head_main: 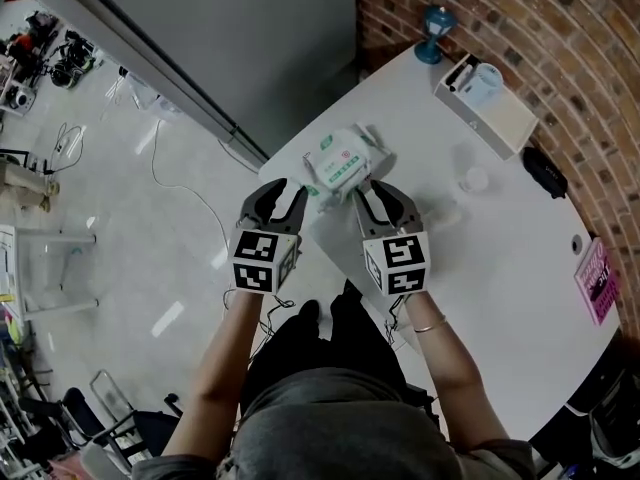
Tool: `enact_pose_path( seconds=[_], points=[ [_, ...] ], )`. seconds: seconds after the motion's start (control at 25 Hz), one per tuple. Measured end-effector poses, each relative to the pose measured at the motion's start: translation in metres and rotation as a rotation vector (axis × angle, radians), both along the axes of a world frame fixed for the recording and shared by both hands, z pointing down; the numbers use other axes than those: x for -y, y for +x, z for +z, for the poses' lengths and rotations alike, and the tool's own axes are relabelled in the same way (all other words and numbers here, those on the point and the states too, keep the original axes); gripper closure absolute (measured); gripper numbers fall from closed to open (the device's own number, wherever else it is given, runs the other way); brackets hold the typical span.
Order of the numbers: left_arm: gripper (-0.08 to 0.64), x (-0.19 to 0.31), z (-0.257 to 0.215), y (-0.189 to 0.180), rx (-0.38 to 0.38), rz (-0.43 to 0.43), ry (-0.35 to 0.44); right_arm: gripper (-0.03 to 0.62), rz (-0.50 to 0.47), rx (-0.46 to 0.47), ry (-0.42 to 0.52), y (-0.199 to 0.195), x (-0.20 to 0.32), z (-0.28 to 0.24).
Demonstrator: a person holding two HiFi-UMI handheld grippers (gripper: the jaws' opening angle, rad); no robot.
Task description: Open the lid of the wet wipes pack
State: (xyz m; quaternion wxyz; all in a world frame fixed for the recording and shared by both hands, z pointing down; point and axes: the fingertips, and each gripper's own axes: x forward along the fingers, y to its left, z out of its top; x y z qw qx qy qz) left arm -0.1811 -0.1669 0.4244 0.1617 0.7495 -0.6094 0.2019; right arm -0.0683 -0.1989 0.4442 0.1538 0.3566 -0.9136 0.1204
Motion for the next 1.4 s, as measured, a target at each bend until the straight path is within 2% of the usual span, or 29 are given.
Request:
enact_pose_path(
  seconds=[0.48, 0.8, 1.12, 1.4],
  points=[
    [0.420, 0.010, 0.011, -0.003, 0.030, -0.025, -0.036, 0.454, -0.059, -0.058, -0.042, -0.015, 0.016, 0.037],
    [0.420, 0.023, 0.014, 0.000, 0.048, -0.010, -0.048, 0.453, -0.112, -0.120, -0.081, -0.025, 0.014, 0.056],
    [0.420, 0.040, 0.017, 0.017, 0.056, 0.074, -0.093, 0.449, -0.123, -0.125, -0.104, -0.030, 0.015, 0.071],
    [0.420, 0.050, 0.025, 0.039, 0.100, 0.206, -0.176, 0.454, -0.122, -0.123, -0.118, -0.032, 0.015, 0.073]
  ],
)
